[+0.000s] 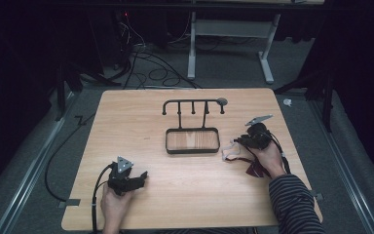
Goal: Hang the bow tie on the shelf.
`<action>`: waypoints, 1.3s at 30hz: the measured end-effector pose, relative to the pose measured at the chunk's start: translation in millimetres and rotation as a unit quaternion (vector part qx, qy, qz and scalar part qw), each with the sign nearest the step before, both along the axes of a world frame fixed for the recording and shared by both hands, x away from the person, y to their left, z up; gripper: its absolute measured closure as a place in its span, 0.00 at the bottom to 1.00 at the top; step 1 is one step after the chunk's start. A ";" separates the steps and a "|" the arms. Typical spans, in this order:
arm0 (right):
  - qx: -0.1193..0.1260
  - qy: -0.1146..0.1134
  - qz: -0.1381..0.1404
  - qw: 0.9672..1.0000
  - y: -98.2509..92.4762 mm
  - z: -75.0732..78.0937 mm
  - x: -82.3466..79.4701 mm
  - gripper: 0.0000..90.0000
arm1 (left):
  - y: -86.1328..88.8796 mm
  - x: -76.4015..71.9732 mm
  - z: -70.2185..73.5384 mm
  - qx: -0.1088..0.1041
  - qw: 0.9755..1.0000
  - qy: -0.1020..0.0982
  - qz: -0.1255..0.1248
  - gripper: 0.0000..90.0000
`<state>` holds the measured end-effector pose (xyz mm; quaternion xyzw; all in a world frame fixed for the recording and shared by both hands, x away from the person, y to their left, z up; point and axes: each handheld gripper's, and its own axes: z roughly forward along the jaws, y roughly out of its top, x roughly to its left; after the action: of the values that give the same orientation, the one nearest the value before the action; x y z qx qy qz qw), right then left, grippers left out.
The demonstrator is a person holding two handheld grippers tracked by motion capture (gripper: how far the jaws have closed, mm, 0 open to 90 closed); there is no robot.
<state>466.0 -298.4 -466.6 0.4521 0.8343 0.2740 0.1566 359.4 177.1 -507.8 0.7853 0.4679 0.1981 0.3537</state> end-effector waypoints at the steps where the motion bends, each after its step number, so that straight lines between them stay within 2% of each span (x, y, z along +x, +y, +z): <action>1: -0.002 0.004 -0.001 1.000 -0.2 -2.6 1.5 0.86 | 0.0 0.0 0.0 0.000 1.000 0.000 0.000 0.28; 11: -0.009 0.021 -0.004 1.000 -1.1 -11.1 6.8 0.87 | -0.1 0.0 -0.1 0.000 1.000 -0.001 0.000 0.28; 18: -0.012 0.027 0.008 1.000 1.3 -13.2 6.6 1.00 | 0.0 0.0 -0.1 0.000 1.000 -0.001 0.000 0.28; 22: -0.024 0.025 0.013 0.999 2.6 -12.6 5.6 1.00 | 0.0 0.0 0.0 0.000 1.000 0.000 0.000 0.28; 26: -0.015 0.012 0.016 1.000 3.1 -6.1 2.0 1.00 | 0.1 0.0 0.0 0.000 1.000 0.000 0.000 0.28; 32: -0.003 -0.026 0.017 1.000 -1.3 15.5 -10.6 1.00 | 0.0 0.0 0.0 0.000 1.000 0.000 0.000 0.28; 33: -0.003 -0.026 0.017 1.000 -1.3 15.5 -10.6 1.00 | 0.0 0.0 0.0 0.000 1.000 0.000 0.000 0.28; 37: -0.003 -0.059 0.022 0.998 -2.7 37.3 -21.8 1.00 | 0.0 0.0 0.0 0.000 1.000 0.000 0.000 0.28; 39: -0.005 -0.063 0.025 0.998 -2.4 40.7 -23.3 1.00 | 0.1 0.0 0.0 0.000 1.000 0.000 0.000 0.28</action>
<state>442.6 -300.9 -425.8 0.4117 0.8353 0.3018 0.2044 359.4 177.2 -507.8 0.7854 0.4677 0.1980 0.3539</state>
